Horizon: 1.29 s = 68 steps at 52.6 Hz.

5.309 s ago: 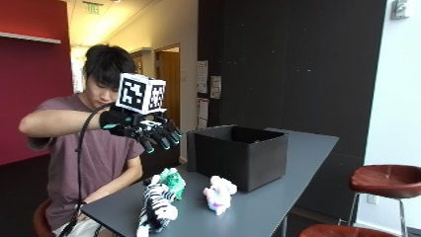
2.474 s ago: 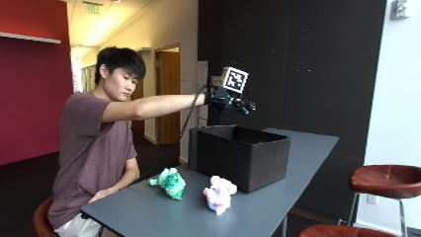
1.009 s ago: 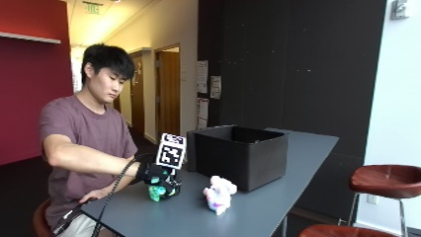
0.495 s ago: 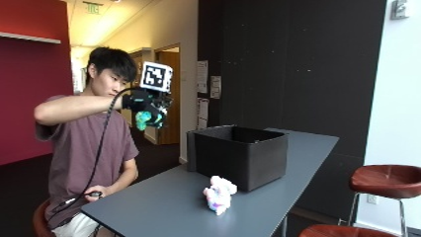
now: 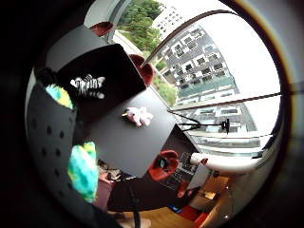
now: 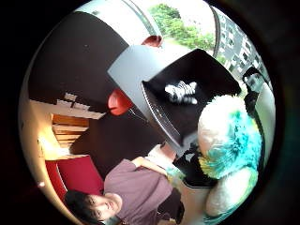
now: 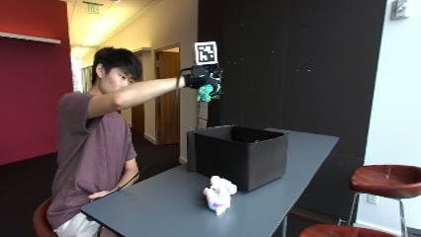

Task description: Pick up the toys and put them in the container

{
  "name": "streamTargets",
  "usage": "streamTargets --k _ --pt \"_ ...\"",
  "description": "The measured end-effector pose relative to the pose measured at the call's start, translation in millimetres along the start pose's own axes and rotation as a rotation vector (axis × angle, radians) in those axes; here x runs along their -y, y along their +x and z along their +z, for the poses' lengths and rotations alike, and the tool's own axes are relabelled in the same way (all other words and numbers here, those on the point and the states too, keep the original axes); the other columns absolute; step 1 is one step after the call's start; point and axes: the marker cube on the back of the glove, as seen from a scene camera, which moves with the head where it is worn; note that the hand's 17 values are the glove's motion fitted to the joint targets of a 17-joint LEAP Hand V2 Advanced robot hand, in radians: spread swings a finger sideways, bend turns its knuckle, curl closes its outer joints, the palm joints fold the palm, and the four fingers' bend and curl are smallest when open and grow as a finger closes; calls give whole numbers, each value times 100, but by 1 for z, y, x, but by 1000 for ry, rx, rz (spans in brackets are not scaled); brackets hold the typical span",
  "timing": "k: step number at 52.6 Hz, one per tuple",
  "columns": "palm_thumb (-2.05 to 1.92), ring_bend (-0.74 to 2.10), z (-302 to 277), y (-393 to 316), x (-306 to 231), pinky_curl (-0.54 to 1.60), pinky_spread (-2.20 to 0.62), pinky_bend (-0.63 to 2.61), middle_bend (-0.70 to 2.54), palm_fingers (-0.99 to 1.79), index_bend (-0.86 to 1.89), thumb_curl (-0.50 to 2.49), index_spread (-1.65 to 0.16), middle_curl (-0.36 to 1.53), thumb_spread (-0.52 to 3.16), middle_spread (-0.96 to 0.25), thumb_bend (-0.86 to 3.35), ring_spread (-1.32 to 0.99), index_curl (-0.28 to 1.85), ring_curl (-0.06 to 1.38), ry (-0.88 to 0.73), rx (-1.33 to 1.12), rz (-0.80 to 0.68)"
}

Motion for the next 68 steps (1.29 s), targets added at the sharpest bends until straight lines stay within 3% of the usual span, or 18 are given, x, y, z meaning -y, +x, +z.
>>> streamTargets --k 4,9,14,18,20,21,22,23,26,29,33,38,43,46,49,54,59,68 --pt "54 111 14 -10 32 50 -34 97 110 105 114 99 -16 73 67 -18 8 -41 88 72 1 9 72" --pt "54 111 29 -16 67 50 -35 98 109 105 113 102 -16 73 67 -18 7 -42 89 73 14 86 282" --pt "55 110 55 -11 82 50 -35 97 108 104 112 104 -16 74 66 -18 7 -42 89 73 23 -4 79" --pt "56 109 78 0 90 51 -35 100 104 100 110 107 -16 74 67 -19 7 -42 90 73 -42 -64 72" --pt "54 107 93 6 92 51 -35 101 100 88 106 106 -15 74 68 -21 4 -42 90 73 -138 -78 99" --pt "56 111 100 9 92 54 -35 110 74 66 106 104 -15 67 74 -24 7 -43 91 75 -194 -70 112" --pt "53 112 107 11 92 53 -34 106 67 52 105 103 -15 67 78 -24 5 -42 92 75 -244 -51 122" --pt "43 113 112 13 92 53 -32 101 79 53 97 100 -16 70 79 -24 -3 -42 92 76 -280 -26 127" --pt "17 90 119 18 90 60 -19 116 46 -38 66 86 -19 60 97 -19 -12 -31 84 73 -307 46 134" --pt "2 60 119 18 94 53 -11 121 30 -64 32 77 -22 51 101 -13 -12 -21 69 62 -285 73 231" --pt "-7 36 109 19 91 49 -4 117 14 -52 10 68 -24 44 105 -8 -9 -12 53 51 -244 87 205" --pt "-9 22 93 34 78 45 2 110 8 -42 6 60 -25 38 108 -5 -8 -5 41 43 -195 76 168" --pt "-11 19 69 53 65 42 5 103 8 -38 5 52 -25 34 110 -4 -9 -1 36 41 -172 125 335" --pt "-11 18 59 71 48 41 6 101 8 -37 5 48 -25 32 110 -4 -9 0 33 40 -164 106 288" --pt "-11 18 52 92 31 40 7 99 8 -36 5 45 -25 30 110 -3 -9 1 30 39 -166 59 334" --pt "-11 18 43 117 0 38 7 95 10 -35 5 40 -25 28 110 -3 -9 2 26 39 -155 107 202" --pt "-11 18 52 151 -25 37 7 92 10 -33 6 36 -24 26 111 -3 -8 3 24 38 -181 38 346" --pt "-10 22 97 187 -70 35 7 86 17 -20 6 31 -23 26 112 -2 -8 1 20 39 -236 54 399"
